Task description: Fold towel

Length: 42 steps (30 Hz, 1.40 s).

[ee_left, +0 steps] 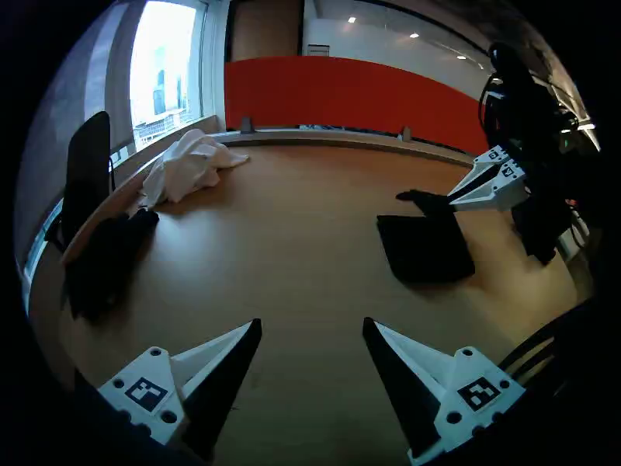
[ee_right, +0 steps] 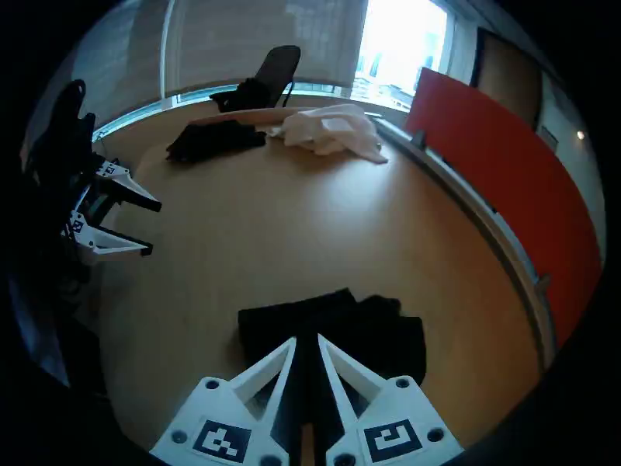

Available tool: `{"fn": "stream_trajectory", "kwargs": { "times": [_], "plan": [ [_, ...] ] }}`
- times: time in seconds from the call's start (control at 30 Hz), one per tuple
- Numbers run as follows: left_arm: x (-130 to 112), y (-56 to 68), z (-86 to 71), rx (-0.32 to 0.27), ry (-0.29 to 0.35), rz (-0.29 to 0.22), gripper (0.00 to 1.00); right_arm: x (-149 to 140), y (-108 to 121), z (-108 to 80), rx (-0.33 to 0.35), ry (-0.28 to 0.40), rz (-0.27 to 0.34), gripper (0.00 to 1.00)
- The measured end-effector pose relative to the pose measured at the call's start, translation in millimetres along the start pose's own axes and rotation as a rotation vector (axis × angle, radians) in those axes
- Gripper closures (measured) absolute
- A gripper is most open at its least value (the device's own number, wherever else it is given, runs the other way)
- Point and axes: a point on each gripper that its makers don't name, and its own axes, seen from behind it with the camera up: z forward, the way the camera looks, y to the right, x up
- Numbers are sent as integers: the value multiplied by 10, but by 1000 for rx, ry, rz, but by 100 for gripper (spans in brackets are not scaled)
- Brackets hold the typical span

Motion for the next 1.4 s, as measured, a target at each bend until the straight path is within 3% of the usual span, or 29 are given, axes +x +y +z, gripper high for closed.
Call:
{"fn": "stream_trajectory", "kwargs": {
  "times": [0.33, 0.47, 0.53, 0.67, 0.73, 1.4],
  "plan": [
    [-72, -78, -48, 18, -9, -14, 3, -58, -83, 99, 24, -27, -6, 95],
    [-85, -76, -43, 18, -12, -13, 3, -67, -82, 80, 25, -29, -5, 88],
    [-85, -69, -41, 17, -12, -12, 3, -70, -85, 65, 24, -28, -4, 77],
    [-79, -53, -37, 14, -11, -10, 3, -85, -93, 33, 21, -27, 1, 34],
    [-73, -50, -38, 14, -11, -8, 3, -108, -95, 22, 17, -30, 6, 20],
    [-55, -50, -87, 18, -2, -4, 3, -490, -135, -85, -23, -67, 65, 19]
  ]
}}
